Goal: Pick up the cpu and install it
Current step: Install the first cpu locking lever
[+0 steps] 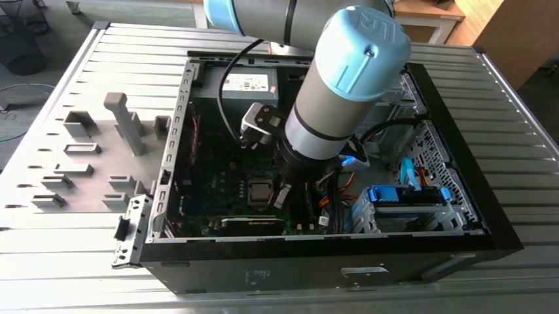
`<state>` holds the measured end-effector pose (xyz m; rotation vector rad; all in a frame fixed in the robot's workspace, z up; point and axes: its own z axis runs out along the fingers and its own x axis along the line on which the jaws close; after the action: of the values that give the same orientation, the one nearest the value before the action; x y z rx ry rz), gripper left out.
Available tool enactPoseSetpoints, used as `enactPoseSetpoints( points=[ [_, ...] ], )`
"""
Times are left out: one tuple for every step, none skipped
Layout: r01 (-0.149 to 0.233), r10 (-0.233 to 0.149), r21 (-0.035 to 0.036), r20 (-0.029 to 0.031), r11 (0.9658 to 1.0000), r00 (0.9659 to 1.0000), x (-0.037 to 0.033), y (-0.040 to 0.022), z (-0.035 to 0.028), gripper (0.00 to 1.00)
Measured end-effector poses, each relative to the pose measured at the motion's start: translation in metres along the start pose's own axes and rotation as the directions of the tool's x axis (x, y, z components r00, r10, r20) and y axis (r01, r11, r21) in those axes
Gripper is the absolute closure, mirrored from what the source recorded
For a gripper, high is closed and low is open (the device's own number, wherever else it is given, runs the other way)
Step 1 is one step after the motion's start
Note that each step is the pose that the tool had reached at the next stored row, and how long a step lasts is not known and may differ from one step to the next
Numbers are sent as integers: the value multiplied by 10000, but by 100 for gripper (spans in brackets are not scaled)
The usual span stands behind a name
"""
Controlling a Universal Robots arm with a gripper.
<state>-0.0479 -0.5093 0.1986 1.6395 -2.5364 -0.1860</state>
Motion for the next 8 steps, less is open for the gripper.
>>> enactPoseSetpoints(
  points=[
    [-3,3,0,2,10000,10000,1,-2,4,89],
    [-7,7,0,2,10000,10000,2,-3,8,89],
    [-11,11,0,2,10000,10000,3,-5,11,89],
    [-13,13,0,1,10000,10000,3,-7,14,89],
    [-16,16,0,0,10000,10000,3,-8,17,89],
    [-20,20,0,1,10000,10000,3,-9,20,89],
    [-23,23,0,2,10000,10000,3,-10,24,89],
    [-26,26,0,2,10000,10000,3,-11,27,89]
  ],
)
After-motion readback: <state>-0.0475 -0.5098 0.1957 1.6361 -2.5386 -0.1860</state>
